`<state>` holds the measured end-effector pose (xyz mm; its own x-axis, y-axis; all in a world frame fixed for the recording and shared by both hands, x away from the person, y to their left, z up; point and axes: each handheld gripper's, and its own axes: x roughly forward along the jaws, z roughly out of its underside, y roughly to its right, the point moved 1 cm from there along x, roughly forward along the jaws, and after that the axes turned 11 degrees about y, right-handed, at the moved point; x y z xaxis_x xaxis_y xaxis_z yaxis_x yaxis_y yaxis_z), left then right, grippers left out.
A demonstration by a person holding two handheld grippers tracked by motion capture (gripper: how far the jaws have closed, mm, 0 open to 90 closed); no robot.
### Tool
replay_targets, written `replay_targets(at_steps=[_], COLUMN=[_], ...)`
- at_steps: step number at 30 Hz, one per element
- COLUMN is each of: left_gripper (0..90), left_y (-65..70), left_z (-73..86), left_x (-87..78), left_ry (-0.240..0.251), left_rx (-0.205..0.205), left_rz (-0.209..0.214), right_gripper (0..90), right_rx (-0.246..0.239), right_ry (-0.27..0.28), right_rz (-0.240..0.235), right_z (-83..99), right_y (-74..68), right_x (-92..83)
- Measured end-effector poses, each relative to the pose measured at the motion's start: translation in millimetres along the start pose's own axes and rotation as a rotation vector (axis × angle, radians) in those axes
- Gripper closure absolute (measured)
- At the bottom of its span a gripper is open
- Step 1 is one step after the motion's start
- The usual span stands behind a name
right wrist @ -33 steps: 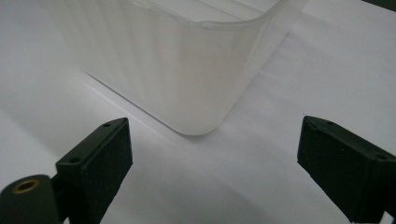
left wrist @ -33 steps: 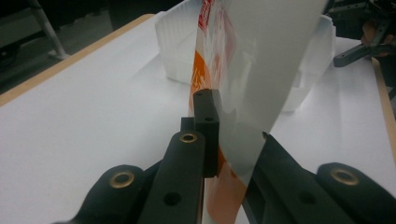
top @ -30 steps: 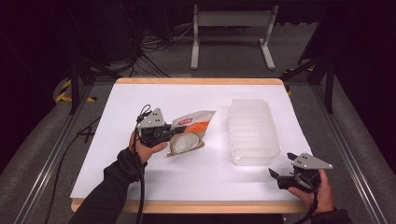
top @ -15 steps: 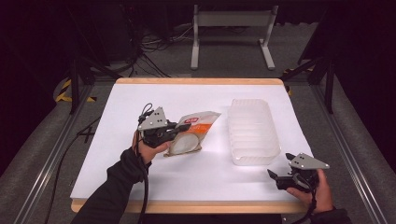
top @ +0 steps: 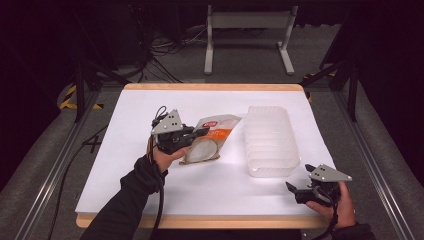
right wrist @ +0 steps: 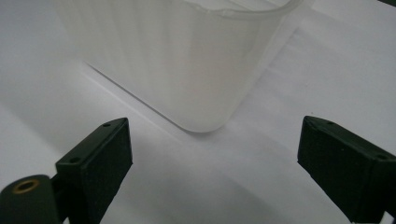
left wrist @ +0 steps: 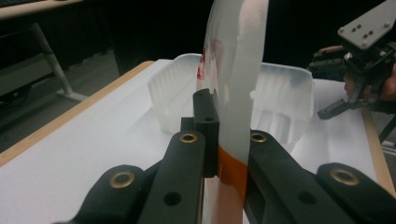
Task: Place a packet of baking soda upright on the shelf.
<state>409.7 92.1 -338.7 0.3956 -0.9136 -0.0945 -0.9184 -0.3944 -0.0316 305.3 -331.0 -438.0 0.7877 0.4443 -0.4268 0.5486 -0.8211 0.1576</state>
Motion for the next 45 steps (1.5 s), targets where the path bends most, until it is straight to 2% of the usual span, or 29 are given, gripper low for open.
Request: replay_targets(at_steps=[3, 11, 17, 20, 22, 23, 24, 34, 35, 37, 38, 45], left_gripper=[89.9, 89.9, 89.9, 89.9, 89.9, 90.0, 89.9, 89.9, 90.0, 90.0, 89.9, 89.9], left_y=[-2.4, 0.5, 5.3, 9.2, 10.2, 13.0, 13.0, 30.5, 30.5, 36.3, 36.3, 48.4], left_z=[-4.7, -23.1, -33.7, -40.9, -42.2, -45.2, -45.2, -53.9, -53.9, -54.9, -54.9, -53.2], left_x=[4.9, 26.4, 42.1, 56.4, 60.0, 69.0, 69.0, 115.8, 115.8, 129.4, 129.4, 156.0], left_ry=[0.022, 0.055, 0.071, 0.086, 0.092, 0.098, 0.098, 0.107, 0.107, 0.105, 0.105, 0.106], left_rx=[-0.019, -0.038, -0.034, -0.035, -0.039, -0.039, -0.039, -0.050, -0.050, -0.054, -0.054, -0.061], left_rz=[0.004, 0.033, 0.061, 0.089, 0.095, 0.108, 0.108, 0.174, 0.174, 0.184, 0.184, 0.204], right_gripper=[10.8, 10.8, 10.8, 10.8, 10.8, 10.8, 10.8, 10.7, 10.7, 10.6, 10.6, 10.6], right_rx=[-0.001, 0.008, 0.010, 0.013, 0.014, 0.015, 0.015, 0.017, 0.017, 0.018, 0.018, 0.017], right_ry=[-0.002, 0.001, 0.002, 0.003, 0.003, 0.002, 0.002, 0.001, 0.001, 0.001, 0.001, 0.000], right_rz=[0.004, 0.009, 0.007, 0.006, 0.007, 0.006, 0.006, 0.003, 0.003, 0.002, 0.002, 0.001], right_z=[0.1, 0.7, 0.8, 1.0, 1.0, 1.1, 1.1, 1.7, 1.7, 1.9, 1.9, 2.0], right_y=[-0.1, 1.0, 1.2, 1.7, 1.8, 1.8, 1.8, 2.7, 2.7, 2.8, 2.8, 2.5], right_x=[-0.5, -1.1, -1.5, -1.4, -1.4, -1.3, -1.3, -1.9, -1.9, -2.0, -2.0, -1.9])
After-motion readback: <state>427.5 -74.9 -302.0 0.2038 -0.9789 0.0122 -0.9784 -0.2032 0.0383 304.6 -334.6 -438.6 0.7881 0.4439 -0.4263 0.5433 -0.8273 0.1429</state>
